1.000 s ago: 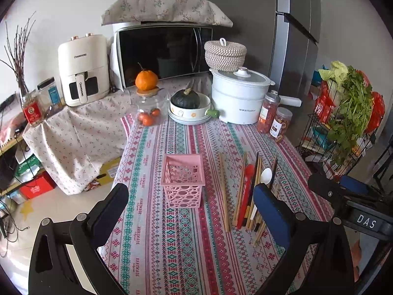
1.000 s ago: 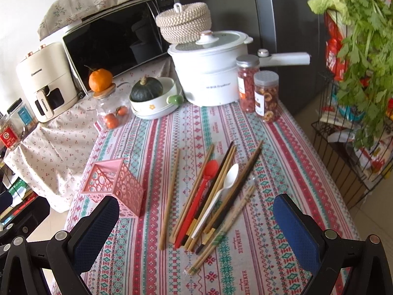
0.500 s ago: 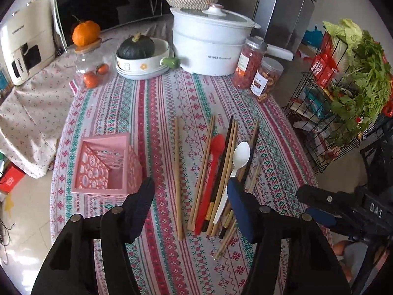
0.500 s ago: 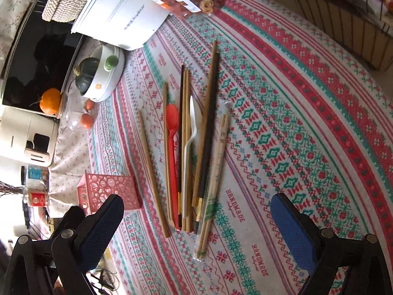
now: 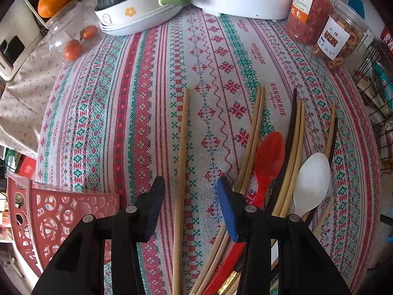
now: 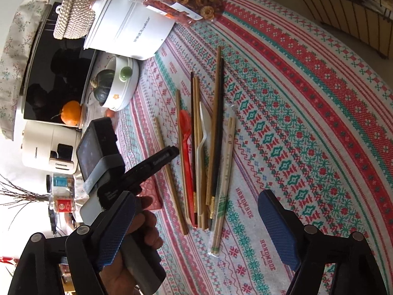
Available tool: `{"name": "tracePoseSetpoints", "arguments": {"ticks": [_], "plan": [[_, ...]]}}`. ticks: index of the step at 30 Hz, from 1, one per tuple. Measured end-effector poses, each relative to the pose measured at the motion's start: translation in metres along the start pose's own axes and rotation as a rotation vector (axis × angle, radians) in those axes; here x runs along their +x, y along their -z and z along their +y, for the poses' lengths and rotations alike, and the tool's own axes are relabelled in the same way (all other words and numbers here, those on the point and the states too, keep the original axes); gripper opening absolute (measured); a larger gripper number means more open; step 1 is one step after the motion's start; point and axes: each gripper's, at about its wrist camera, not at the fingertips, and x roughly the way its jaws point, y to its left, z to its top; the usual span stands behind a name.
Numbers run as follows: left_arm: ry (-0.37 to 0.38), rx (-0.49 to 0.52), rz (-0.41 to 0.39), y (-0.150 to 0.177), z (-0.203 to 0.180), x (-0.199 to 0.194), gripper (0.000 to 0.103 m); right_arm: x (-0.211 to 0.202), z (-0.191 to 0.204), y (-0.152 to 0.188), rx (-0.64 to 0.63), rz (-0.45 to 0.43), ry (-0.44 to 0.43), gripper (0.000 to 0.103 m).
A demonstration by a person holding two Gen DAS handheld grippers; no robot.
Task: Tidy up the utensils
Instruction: 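Lower the left tool onto a bamboo chopstick and close it, then lift the chopstick with the left tool while the right tool grasps the plastic-wrapped chopsticks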
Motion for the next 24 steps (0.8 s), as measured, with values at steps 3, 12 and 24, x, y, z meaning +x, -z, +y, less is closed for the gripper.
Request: {"name": "tracePoseSetpoints", "arguments": {"ticks": [3, 12, 24], "plan": [[0.112, 0.005, 0.01, 0.002, -0.001, -0.001, 0.009, 0.005, -0.001, -0.001, 0.0, 0.016, -0.004, 0.073], [0.295, 0.027, -0.104, 0.044, 0.001, -0.047, 0.007, 0.009, -0.004, -0.005, -0.011, -0.002, 0.049, 0.059], [0.535, 0.076, -0.477, 0.096, 0.079, -0.2, 0.007, 0.066, -0.012, -0.016, -0.01, 0.076, 0.213, 0.042]]}}
